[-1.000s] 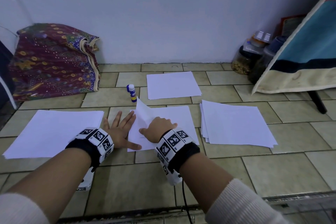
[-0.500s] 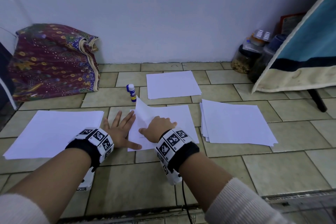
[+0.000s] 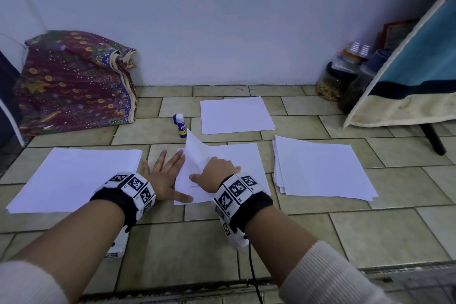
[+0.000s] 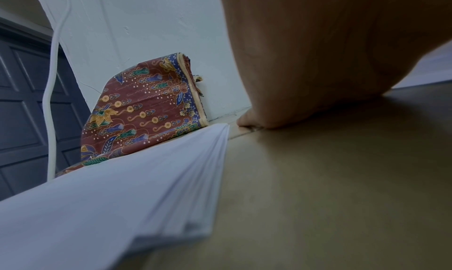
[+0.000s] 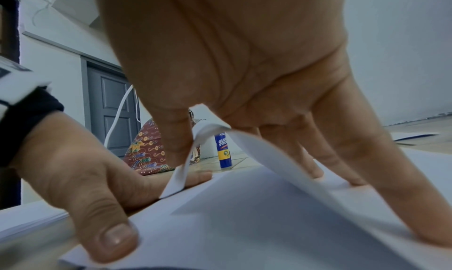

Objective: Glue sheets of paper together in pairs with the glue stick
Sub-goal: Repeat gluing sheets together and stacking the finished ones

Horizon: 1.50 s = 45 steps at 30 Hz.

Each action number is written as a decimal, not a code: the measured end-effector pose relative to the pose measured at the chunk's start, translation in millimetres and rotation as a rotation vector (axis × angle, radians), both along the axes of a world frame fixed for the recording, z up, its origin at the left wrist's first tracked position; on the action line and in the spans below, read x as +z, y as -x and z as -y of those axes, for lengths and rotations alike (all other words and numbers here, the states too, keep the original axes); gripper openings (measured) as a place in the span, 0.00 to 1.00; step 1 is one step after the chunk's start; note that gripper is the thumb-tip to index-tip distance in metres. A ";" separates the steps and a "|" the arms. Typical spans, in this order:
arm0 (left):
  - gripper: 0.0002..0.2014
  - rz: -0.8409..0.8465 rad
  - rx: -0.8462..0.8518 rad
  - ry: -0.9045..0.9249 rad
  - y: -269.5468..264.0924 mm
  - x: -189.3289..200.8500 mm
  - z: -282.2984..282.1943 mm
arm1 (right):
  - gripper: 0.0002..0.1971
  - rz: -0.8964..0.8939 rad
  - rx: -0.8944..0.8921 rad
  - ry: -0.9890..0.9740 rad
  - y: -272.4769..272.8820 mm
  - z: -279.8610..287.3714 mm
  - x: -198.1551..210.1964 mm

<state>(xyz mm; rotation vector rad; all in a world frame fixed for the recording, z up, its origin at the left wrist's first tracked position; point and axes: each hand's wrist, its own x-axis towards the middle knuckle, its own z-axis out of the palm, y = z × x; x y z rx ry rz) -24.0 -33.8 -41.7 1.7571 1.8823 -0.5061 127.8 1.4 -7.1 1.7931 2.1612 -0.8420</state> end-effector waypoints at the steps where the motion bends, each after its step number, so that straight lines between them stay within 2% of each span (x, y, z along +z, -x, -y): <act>1: 0.64 0.001 0.001 -0.002 0.3 0.1 0.0 | 0.38 -0.011 -0.005 -0.003 -0.2 -0.2 -0.7; 4: 0.62 -0.004 -0.001 -0.024 -0.1 0.7 2.0 | 0.42 -0.069 -0.008 -0.036 -1.5 -0.6 -4.2; 6: 0.62 -0.009 0.018 -0.037 -2.2 1.4 3.3 | 0.40 -0.095 0.022 -0.067 -4.0 -1.9 -5.8; 10: 0.74 0.006 0.067 -0.058 -3.0 0.2 2.1 | 0.28 -0.034 0.124 -0.062 -6.6 -6.3 -6.9; 15: 0.82 0.030 0.069 -0.058 -1.8 0.9 0.5 | 0.26 0.013 0.162 -0.071 -4.4 -6.7 -9.9; 19: 0.77 0.014 0.067 -0.045 0.2 0.8 -0.7 | 0.30 0.019 0.158 -0.074 -5.2 -5.6 -8.2; 22: 0.72 -0.014 0.051 -0.044 -1.6 -0.8 0.2 | 0.39 0.028 0.168 -0.058 -5.5 -3.8 -8.0; 25: 0.72 -0.029 0.069 -0.044 -3.5 1.9 0.1 | 0.43 0.039 0.174 -0.053 -5.9 -3.4 -7.1; 34: 0.79 0.090 0.016 0.045 10.0 15.2 3.7 | 0.33 0.073 0.169 -0.050 -4.6 -2.4 -1.3; 37: 0.71 0.109 0.035 0.045 11.8 13.9 1.6 | 0.31 0.070 0.161 -0.051 -4.0 -2.3 -1.6; 41: 0.46 0.273 0.224 -0.042 9.4 13.2 -3.5 | 0.32 0.073 0.154 -0.050 -1.8 -1.1 -2.5; 42: 0.43 0.299 0.250 -0.063 8.7 13.0 -4.1 | 0.32 0.078 0.153 -0.049 -1.0 -0.8 -2.6; 45: 0.44 0.322 0.272 -0.087 7.7 10.5 -4.0 | 0.32 0.097 0.152 -0.040 1.0 -0.6 -2.8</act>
